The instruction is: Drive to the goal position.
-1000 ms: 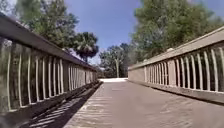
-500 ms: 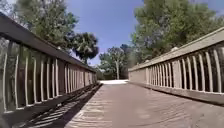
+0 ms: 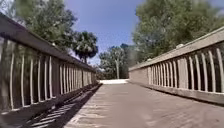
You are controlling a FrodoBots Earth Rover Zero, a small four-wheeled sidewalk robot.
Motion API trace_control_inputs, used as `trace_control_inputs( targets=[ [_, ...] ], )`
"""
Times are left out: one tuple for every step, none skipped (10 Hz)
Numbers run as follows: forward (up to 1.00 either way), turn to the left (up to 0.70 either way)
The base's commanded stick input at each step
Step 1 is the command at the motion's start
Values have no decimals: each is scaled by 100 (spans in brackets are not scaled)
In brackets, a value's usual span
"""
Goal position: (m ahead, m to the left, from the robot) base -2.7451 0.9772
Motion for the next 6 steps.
trace_control_inputs(
  targets=[
    [45,2],
    [45,2],
    [45,2],
    [45,2],
    [45,2],
    [45,2]
  ],
)
